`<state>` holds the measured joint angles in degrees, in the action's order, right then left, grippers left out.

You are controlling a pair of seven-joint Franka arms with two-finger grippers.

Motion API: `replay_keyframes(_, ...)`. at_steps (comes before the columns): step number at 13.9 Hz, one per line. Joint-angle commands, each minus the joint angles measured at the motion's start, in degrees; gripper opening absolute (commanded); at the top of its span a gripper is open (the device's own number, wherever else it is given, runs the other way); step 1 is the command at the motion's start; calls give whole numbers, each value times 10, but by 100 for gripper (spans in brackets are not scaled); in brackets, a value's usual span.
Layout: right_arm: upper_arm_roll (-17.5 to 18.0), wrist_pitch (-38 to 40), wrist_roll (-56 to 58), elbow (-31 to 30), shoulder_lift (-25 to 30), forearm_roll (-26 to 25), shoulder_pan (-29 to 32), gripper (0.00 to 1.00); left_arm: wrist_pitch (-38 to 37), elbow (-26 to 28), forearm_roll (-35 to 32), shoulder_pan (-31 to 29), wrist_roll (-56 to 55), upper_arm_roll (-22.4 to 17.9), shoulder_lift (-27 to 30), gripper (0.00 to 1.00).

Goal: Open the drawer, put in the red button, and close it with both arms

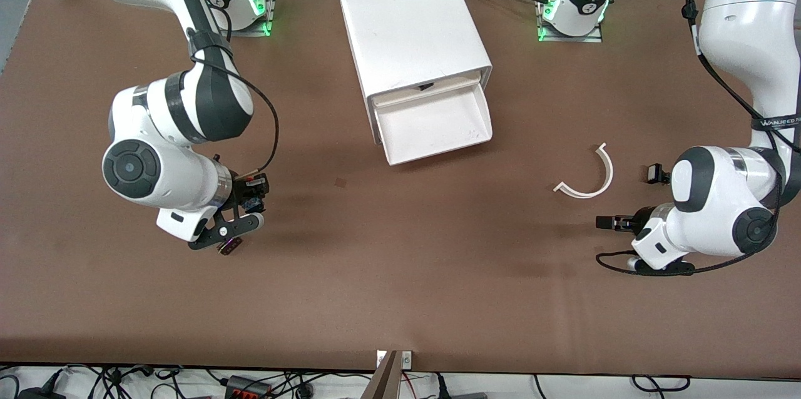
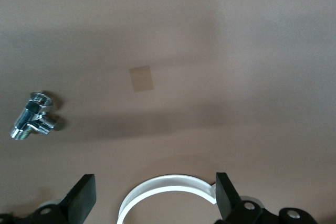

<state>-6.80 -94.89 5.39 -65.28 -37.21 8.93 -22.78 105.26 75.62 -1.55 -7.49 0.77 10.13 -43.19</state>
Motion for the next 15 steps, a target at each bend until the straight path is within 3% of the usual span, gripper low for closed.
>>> replay_keyframes(1, -2, 11, -5, 37, -14, 26, -34, 0, -3, 5, -13, 1, 6, 2, 4, 100)
replay_keyframes(9, 0, -21, -77, 64, -15, 27, -147, 0, -3, 16, -13, 5, 1, 3, 5, 100)
replay_keyframes(15, 0, -93, -168, 63, -29, 28, -208, 0, -3, 17, -14, 6, 0, 3, 5, 100)
